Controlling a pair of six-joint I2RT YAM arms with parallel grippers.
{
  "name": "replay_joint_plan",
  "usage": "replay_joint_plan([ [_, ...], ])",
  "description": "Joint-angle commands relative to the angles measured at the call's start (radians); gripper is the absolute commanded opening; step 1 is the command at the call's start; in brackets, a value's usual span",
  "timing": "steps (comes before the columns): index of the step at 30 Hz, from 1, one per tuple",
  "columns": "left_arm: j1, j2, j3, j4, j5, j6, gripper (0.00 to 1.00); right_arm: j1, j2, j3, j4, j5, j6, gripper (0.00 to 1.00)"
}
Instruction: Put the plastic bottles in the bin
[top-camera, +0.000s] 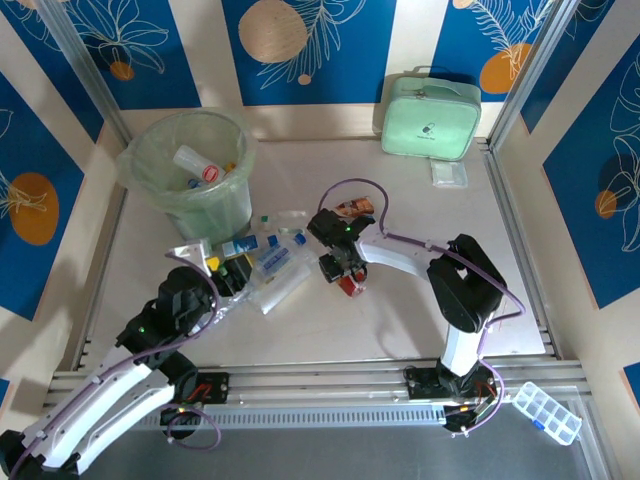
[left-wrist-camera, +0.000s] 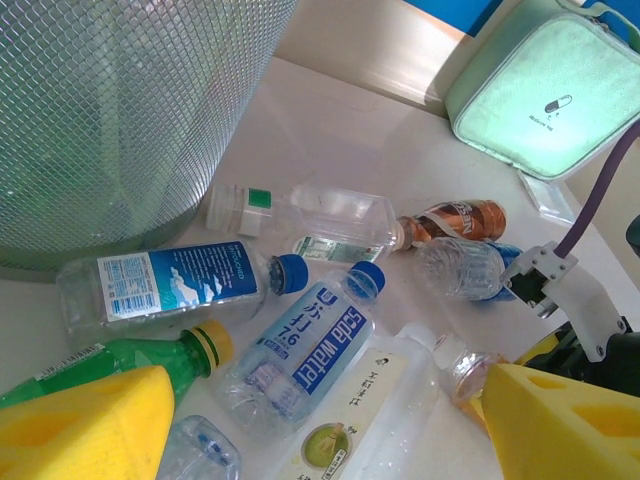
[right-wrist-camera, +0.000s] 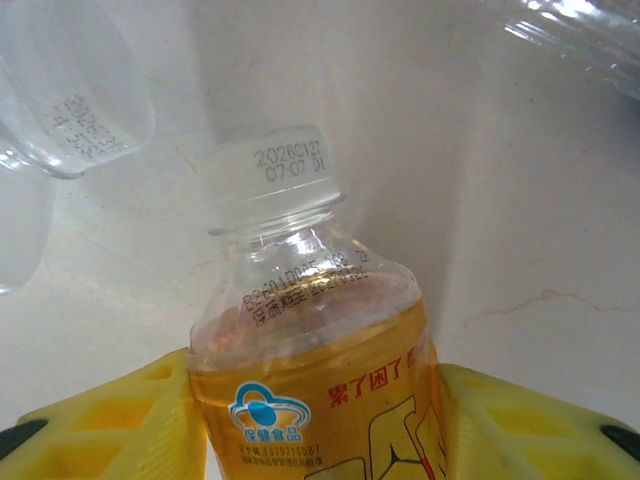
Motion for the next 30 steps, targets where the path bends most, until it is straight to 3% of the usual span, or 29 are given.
replay_joint_plan([
  [1,-0.005,0.018,-0.007,0.028,0.015,-0.006,0.81,-0.006,0.034,0.041,-0.036,0.004,-0.024,0.57],
  [5,-0.006,0.029,-0.008,0.033,0.019,-0.005,0.81,-0.001,0.071,0.087,-0.061,0.014,-0.054,0.66],
  [15,-0.004,0.049,-0.004,0.041,0.022,-0.001,0.83,0.004,0.197,0.214,-0.145,0.086,-0.105,0.68],
  [17,-0.005,0.056,-0.003,0.040,0.018,-0.006,0.83,0.003,0.217,0.230,-0.152,0.084,-0.116,0.78],
  [20,-0.005,0.070,0.000,0.042,0.022,-0.008,0.83,0.002,0.238,0.250,-0.158,0.091,-0.127,0.84],
  [24,-0.004,0.087,0.003,0.046,0.029,-0.008,0.83,0.001,0.253,0.277,-0.164,0.093,-0.142,0.81],
  [30,-0.005,0.097,0.003,0.052,0.035,-0.004,0.84,-0.004,0.251,0.306,-0.173,0.079,-0.142,0.57],
])
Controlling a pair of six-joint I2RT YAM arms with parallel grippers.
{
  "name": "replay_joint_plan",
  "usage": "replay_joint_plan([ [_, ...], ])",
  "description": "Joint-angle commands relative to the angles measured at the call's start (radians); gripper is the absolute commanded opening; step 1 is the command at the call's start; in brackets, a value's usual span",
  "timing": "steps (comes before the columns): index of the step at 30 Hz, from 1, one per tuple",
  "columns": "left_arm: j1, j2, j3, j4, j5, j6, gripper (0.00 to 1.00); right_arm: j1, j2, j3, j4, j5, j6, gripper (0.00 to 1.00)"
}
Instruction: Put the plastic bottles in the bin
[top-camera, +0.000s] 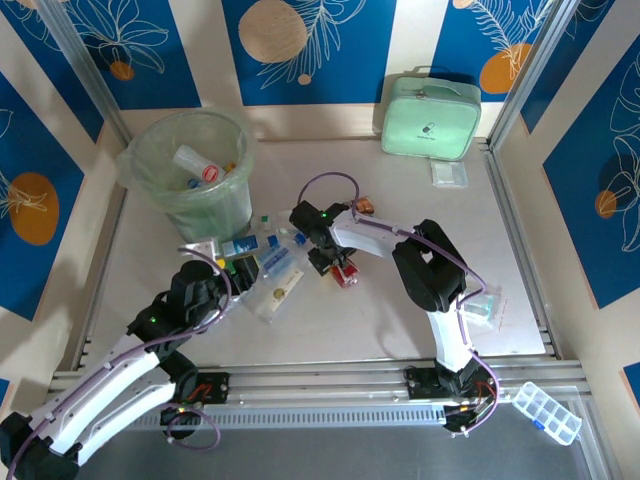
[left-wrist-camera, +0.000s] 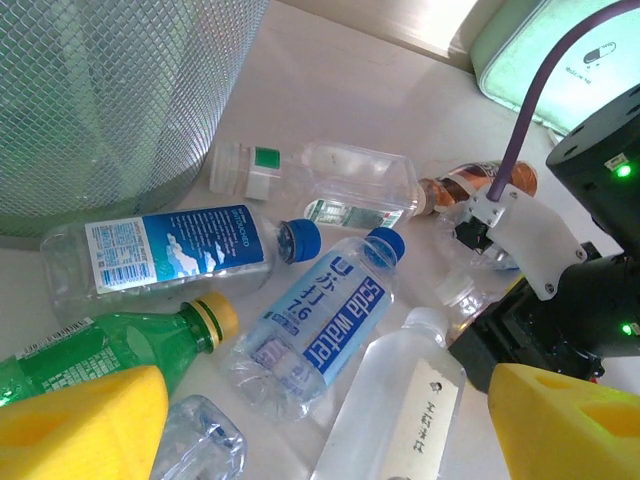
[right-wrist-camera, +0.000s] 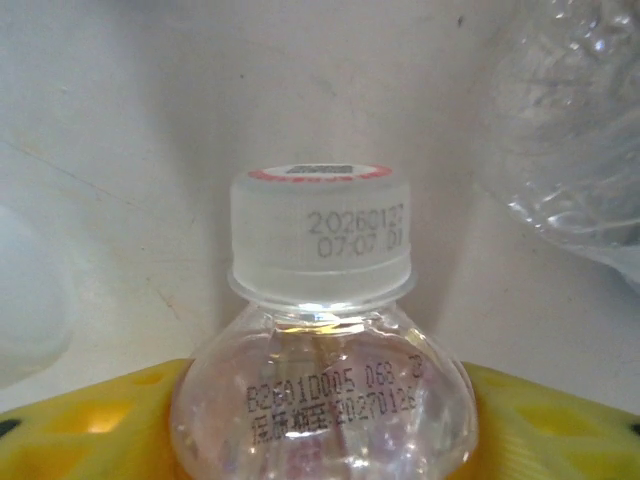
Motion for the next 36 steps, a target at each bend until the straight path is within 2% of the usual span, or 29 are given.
replay_joint_plan([
  [1,-0.005,0.000,0.005,0.028,0.013,0.001,0.84,-0.004,0.000,0.030,-0.030,-0.009,0.001,0.54],
  [4,-0.004,0.002,0.004,0.032,0.020,0.001,0.84,-0.004,-0.018,0.023,-0.025,-0.028,0.008,0.46],
  [10,-0.005,0.017,0.000,0.065,0.056,0.013,0.84,-0.002,-0.116,-0.029,0.009,-0.019,0.037,0.46],
  [13,-0.004,0.034,-0.010,0.114,0.106,0.022,0.87,-0.001,-0.216,-0.084,0.066,-0.066,0.062,0.45],
  [17,-0.004,0.067,-0.016,0.171,0.193,0.042,0.88,0.014,-0.377,-0.192,0.209,-0.139,0.099,0.45],
  [20,-0.004,0.066,0.002,0.135,0.173,0.072,0.88,0.018,-0.496,-0.281,0.337,-0.207,0.144,0.44],
  [24,-0.004,0.028,-0.058,0.237,0.210,0.080,0.89,0.014,-0.650,-0.433,0.572,-0.337,0.182,0.44],
  [27,-0.004,0.077,-0.092,0.379,0.318,0.095,0.89,-0.006,-0.753,-0.562,0.776,-0.470,0.225,0.45],
  [30,-0.005,0.176,-0.117,0.538,0.434,0.085,0.90,-0.032,-0.826,-0.665,0.926,-0.552,0.268,0.45],
  [36,-0.007,0.449,-0.101,0.822,0.692,0.020,0.91,-0.106,-0.874,-0.784,1.073,-0.566,0.451,0.43],
])
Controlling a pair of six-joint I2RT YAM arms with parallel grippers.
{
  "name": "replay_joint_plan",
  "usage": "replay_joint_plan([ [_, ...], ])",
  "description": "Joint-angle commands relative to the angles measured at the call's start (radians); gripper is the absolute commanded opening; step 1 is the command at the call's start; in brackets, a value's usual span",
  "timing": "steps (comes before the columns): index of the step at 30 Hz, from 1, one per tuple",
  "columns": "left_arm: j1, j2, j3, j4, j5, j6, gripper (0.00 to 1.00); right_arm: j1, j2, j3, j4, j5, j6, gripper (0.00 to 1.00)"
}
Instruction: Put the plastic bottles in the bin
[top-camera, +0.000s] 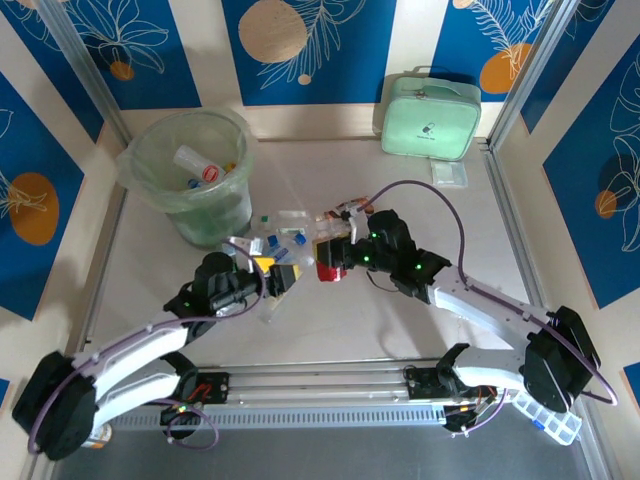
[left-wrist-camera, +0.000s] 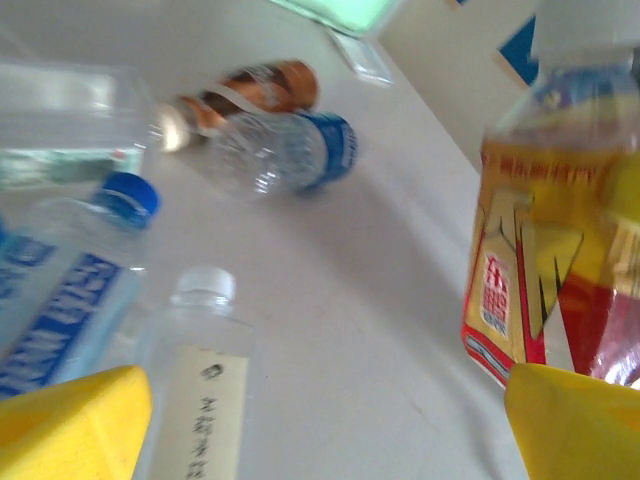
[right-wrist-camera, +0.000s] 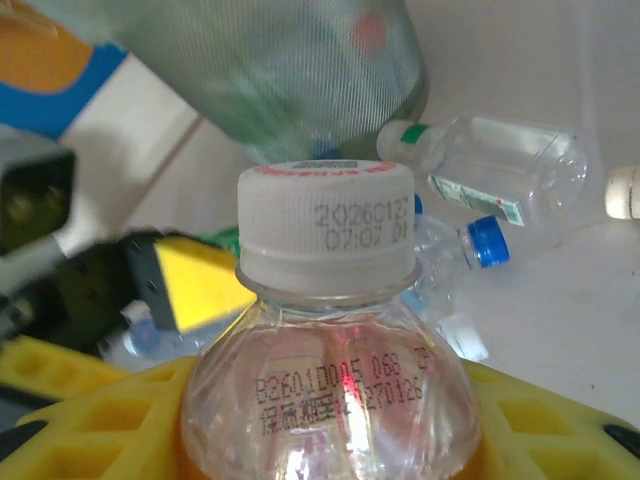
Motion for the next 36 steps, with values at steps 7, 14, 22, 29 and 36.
replay_joint_plan([
  [7,-0.020,0.271,0.019,0.499,0.413,-0.120,0.93,-0.023,0.028,-0.051,0.204,-0.083,0.196,0.43],
  [14,-0.020,0.337,0.001,0.716,0.502,-0.207,0.95,-0.052,-0.026,-0.106,0.301,-0.184,0.257,0.44],
  [22,-0.018,0.557,0.035,1.029,0.585,-0.408,0.97,-0.081,0.019,-0.136,0.527,-0.436,0.393,0.47],
  [29,-0.019,0.500,0.020,1.029,0.587,-0.391,0.90,-0.069,0.047,-0.128,0.527,-0.444,0.390,0.47],
  [36,-0.018,0.451,0.000,1.029,0.576,-0.380,0.73,-0.037,0.111,-0.117,0.565,-0.449,0.400,0.47],
])
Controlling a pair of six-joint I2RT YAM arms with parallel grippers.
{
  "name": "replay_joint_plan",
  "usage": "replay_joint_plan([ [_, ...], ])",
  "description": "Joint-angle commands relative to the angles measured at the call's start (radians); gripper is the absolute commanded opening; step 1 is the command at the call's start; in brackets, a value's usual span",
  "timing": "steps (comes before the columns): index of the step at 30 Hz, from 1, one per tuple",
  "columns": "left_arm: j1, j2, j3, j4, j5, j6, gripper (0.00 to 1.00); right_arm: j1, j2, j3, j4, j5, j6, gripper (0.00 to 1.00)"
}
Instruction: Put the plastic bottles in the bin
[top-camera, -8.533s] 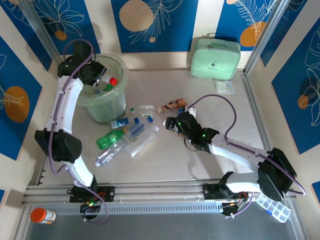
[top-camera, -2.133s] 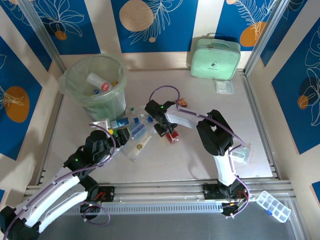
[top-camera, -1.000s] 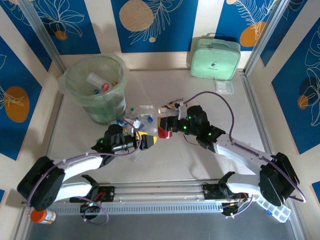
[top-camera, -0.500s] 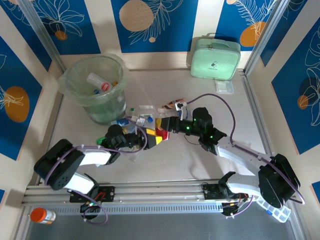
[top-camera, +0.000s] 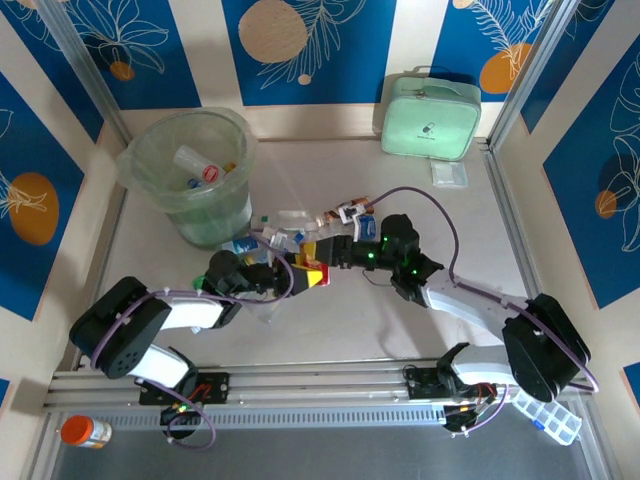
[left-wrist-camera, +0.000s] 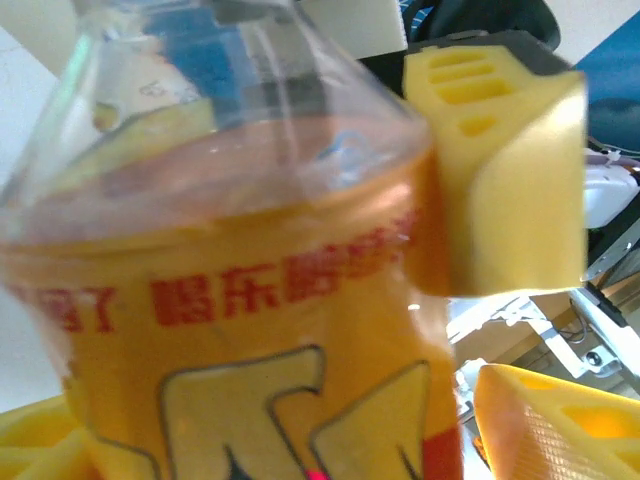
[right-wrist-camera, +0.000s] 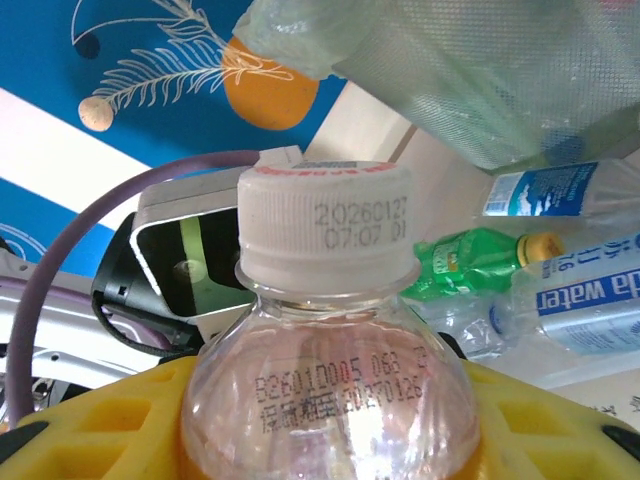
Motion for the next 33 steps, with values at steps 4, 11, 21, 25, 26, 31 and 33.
replay_joint_plan([
  [4,-0.004,-0.014,-0.003,0.056,0.021,0.005,0.61,0.015,0.027,0.009,0.043,-0.013,0.010,0.47],
  [11,-0.004,-0.018,-0.006,0.055,0.008,0.002,0.51,0.024,0.014,0.013,-0.005,0.030,-0.039,0.58],
  [21,-0.003,-0.115,-0.015,-0.170,-0.097,0.108,0.41,0.044,-0.189,-0.029,-0.179,0.289,-0.178,0.99],
  [25,-0.004,-0.297,-0.020,-0.488,-0.239,0.261,0.38,0.047,-0.308,-0.060,-0.242,0.432,-0.235,1.00],
  [26,-0.006,-0.341,-0.020,-0.545,-0.274,0.285,0.37,0.049,-0.331,-0.062,-0.255,0.456,-0.251,1.00],
  [31,-0.007,-0.582,0.065,-0.987,-0.498,0.415,0.10,0.102,-0.410,-0.059,-0.345,0.643,-0.348,0.99],
  [33,-0.008,-0.656,0.110,-1.140,-0.607,0.437,0.17,0.114,-0.413,-0.054,-0.362,0.671,-0.360,0.98],
])
